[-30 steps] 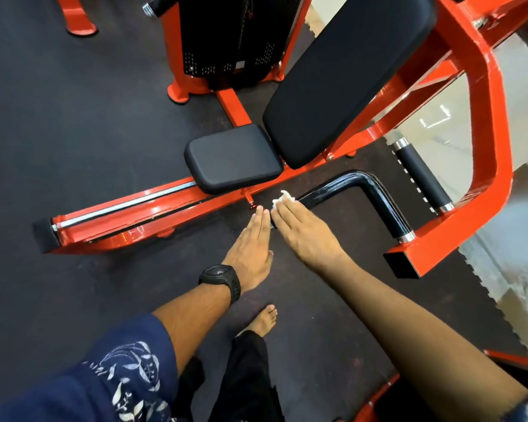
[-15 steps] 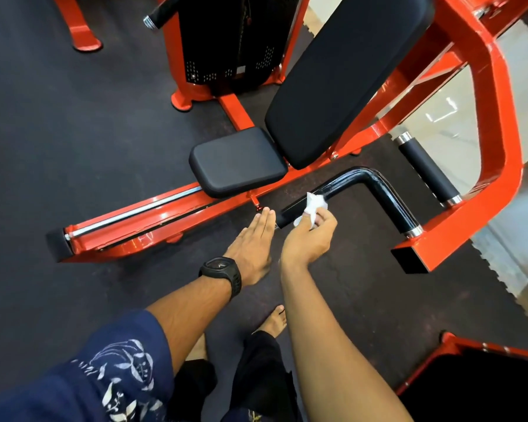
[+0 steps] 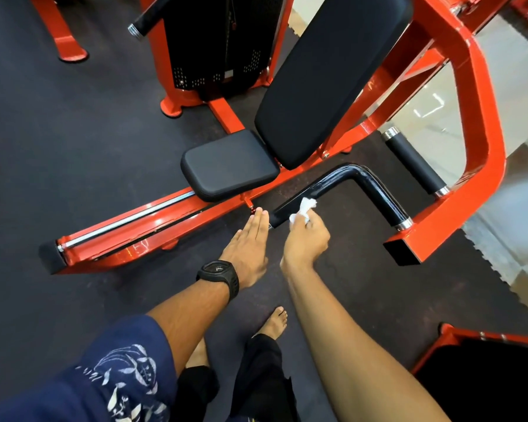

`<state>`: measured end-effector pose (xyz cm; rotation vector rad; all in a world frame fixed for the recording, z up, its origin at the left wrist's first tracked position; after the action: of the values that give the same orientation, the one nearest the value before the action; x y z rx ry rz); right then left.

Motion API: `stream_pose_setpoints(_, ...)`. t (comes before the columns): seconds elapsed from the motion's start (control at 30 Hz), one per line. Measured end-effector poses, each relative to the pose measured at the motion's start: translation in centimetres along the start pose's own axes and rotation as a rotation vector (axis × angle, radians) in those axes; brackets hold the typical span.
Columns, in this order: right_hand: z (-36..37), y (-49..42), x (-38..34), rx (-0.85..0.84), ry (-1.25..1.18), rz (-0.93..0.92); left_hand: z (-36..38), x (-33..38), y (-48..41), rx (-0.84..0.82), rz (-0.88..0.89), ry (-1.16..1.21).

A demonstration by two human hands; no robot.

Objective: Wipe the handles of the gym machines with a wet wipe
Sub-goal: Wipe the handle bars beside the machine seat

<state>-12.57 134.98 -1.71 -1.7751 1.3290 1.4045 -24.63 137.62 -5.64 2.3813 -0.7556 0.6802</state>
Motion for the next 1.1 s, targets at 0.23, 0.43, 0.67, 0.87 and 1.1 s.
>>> stream_pose_setpoints(0.23, 1.5, -2.7, 0.4, -0.012, -0.35, 0.292, -0.2, -0.1, 0.1, -0.02, -0.001, -0.01)
stream_pose_setpoints(0.43, 0.0, -0.7, -2.2, 0.173, -0.004, -0.19, -0.3, 0.1, 0.0, 0.002, 0.008, -0.029)
stream_pose_setpoints(0.67, -0.6, -1.0, -3.6, -0.26, 0.658, -0.843, -0.2, -0.1, 0.0, -0.013, 0.018, -0.037)
stream_pose_setpoints(0.87, -1.1, -5.2, -4.8, -0.234, 0.825, -1.079, -0.2, -0.1, -0.2, -0.004, 0.019, -0.031)
stream_pose_setpoints(1.1, 0.3, -4.9, -4.6, -0.535, 1.042, -1.455, -0.2, -0.2, -0.2, -0.009, 0.013, -0.045)
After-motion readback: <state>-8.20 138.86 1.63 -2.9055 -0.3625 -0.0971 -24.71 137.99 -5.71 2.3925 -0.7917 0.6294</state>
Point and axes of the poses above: each hand's wrist, its own y-axis away from the middle knuckle, its own z-axis out of the palm, x = y × z, the point moved 5 cm from there along -y, towards the middle knuckle
